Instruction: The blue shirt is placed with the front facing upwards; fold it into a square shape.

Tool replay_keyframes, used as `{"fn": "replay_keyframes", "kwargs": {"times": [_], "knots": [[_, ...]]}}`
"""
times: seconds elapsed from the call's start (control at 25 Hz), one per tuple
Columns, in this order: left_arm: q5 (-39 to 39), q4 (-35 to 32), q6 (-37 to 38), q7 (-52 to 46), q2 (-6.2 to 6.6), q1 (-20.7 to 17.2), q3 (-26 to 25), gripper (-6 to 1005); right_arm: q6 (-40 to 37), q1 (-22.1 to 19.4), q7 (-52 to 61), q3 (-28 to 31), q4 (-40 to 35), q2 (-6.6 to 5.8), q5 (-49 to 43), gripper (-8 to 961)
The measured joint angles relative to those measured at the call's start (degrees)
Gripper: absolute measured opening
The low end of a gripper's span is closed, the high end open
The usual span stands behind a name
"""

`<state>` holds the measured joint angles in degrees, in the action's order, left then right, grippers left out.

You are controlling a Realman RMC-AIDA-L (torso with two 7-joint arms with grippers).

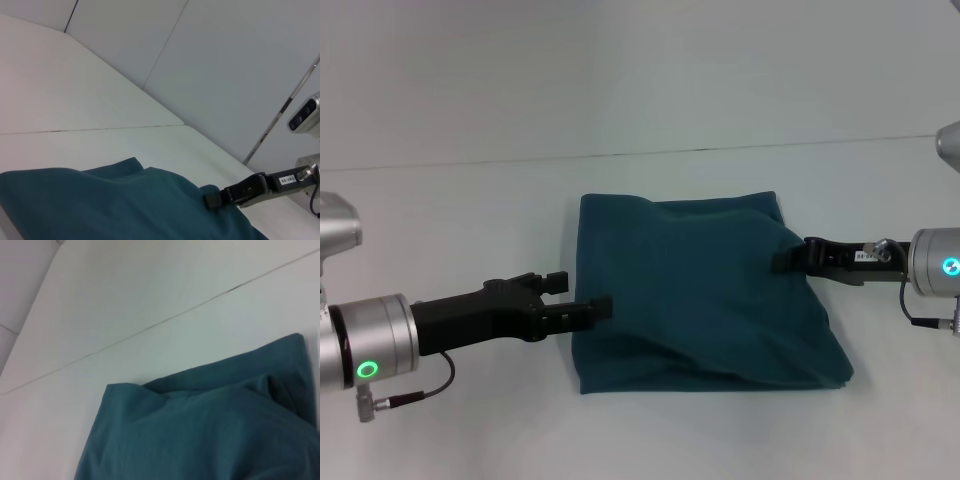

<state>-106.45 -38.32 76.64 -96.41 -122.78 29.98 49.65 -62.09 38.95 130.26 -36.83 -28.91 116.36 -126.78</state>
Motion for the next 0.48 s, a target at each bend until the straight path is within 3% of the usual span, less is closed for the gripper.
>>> {"fn": "replay_keyframes", "kwargs": {"times": [0.2, 0.48], "knots": [[0.03, 0.0, 0.0, 0.0, 0.0, 0.07, 0.0, 963, 0.18, 0.67, -0.6, 0.29, -0.7, 0.1, 0.55, 51], [0.03, 0.0, 0.0, 0.0, 0.0, 0.08, -0.18, 963, 0.19, 3.15, -1.11, -0.03, -2.15, -0.45, 1.99, 51]]}}
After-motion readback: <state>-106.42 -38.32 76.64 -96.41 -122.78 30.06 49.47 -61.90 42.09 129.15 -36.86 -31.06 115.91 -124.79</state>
